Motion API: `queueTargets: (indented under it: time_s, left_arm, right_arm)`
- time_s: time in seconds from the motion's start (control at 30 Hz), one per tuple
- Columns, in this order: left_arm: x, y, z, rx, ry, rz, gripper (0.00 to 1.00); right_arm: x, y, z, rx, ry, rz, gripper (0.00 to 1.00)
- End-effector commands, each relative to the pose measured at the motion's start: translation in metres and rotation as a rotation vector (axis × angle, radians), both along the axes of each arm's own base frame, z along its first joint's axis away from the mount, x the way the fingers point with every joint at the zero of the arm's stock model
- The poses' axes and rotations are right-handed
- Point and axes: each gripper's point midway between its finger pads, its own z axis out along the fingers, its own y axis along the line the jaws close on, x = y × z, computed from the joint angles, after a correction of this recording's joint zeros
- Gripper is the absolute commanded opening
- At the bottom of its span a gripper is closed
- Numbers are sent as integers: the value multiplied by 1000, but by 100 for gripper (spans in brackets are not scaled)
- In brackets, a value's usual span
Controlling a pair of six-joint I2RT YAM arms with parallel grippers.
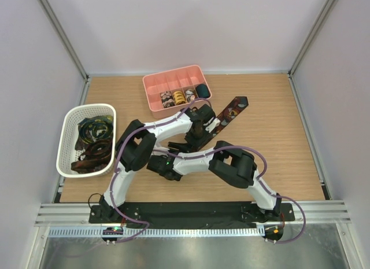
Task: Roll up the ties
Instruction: Roll the tie
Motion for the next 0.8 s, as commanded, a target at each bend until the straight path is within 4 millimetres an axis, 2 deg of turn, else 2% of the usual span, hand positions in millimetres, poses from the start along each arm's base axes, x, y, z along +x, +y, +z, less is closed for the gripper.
queueTargets:
  time_s: [0.0, 0.37, 0.43, 0.47, 0.53, 0.63, 0.77]
  left_arm:
    - [-61, 46, -39, 193, 278, 32, 19]
    - [-64, 54, -39, 242, 293, 26, 20]
    - [-64, 56, -39, 247, 295, 25, 20]
    - [-64, 56, -39, 248, 294, 23, 20]
    - [-63, 55, -38, 243, 287, 22, 22]
    - [-60, 53, -35, 225, 272, 20, 24]
    - [-53, 48, -27, 200, 231, 17, 34]
  right_arm:
    - [5, -13, -15, -14, 23, -45, 60]
    - [9, -38, -33, -102, 27, -109, 59]
    - [10, -39, -35, -95, 24, -123, 48]
    - [9, -39, -35, -93, 26, -125, 38]
    - [8, -37, -35, -65, 40, -129, 29]
    - [6, -34, -32, -34, 53, -127, 22]
    - [4, -28, -28, 14, 80, -124, 18]
